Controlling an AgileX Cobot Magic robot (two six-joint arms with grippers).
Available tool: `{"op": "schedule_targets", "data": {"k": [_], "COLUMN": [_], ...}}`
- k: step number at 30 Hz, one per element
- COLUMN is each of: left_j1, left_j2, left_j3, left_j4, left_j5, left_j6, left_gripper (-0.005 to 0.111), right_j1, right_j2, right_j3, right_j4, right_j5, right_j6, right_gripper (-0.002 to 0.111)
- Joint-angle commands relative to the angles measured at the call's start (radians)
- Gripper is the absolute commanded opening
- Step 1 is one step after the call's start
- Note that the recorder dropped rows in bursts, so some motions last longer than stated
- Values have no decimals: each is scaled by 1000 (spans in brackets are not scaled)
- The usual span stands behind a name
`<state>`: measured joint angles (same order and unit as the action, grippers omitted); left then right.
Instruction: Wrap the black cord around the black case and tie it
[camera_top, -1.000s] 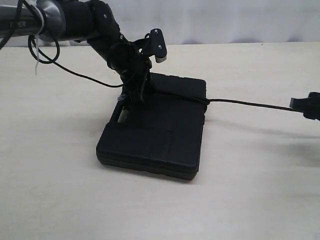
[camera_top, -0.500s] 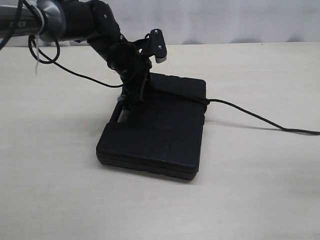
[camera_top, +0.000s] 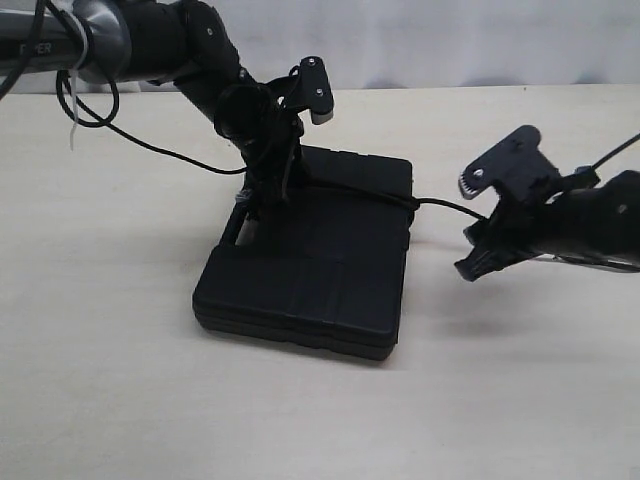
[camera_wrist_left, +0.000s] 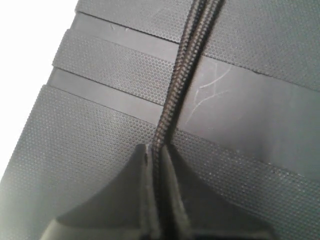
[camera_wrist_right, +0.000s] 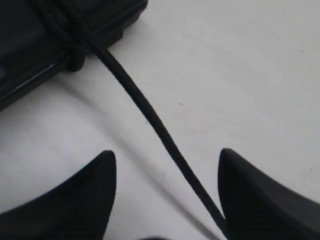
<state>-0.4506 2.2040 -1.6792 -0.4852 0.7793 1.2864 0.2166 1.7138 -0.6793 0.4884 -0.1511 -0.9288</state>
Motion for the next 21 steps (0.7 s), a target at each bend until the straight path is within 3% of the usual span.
{"op": "schedule_targets", "data": {"k": [1, 6, 11, 15, 18, 21], "left_j1": [8, 8, 8, 8, 8, 8], "left_j2": [-14, -14, -14, -14, -14, -14], "left_j3": [2, 2, 2, 2, 2, 2], "left_j4": [-7, -9, -9, -9, -9, -8], "left_j5": [-4, -4, -4, -4, -4, -4], "left_j6": [-2, -2, -2, -2, -2, -2], "left_gripper": [0, 0, 0, 0, 0, 0], "right_j1": [66, 78, 78, 78, 78, 76], "right_j2": [82, 146, 214, 238, 240, 240], "right_j3": [-7, -7, -36, -53, -53, -53], "right_j4": [-10, -37, -37, -37, -15, 60], "right_j5": [-230, -355, -353, -362, -366, -367], "right_j6": [-38, -43, -43, -57, -104, -188], "right_gripper": [56, 56, 52, 30, 5, 4]}}
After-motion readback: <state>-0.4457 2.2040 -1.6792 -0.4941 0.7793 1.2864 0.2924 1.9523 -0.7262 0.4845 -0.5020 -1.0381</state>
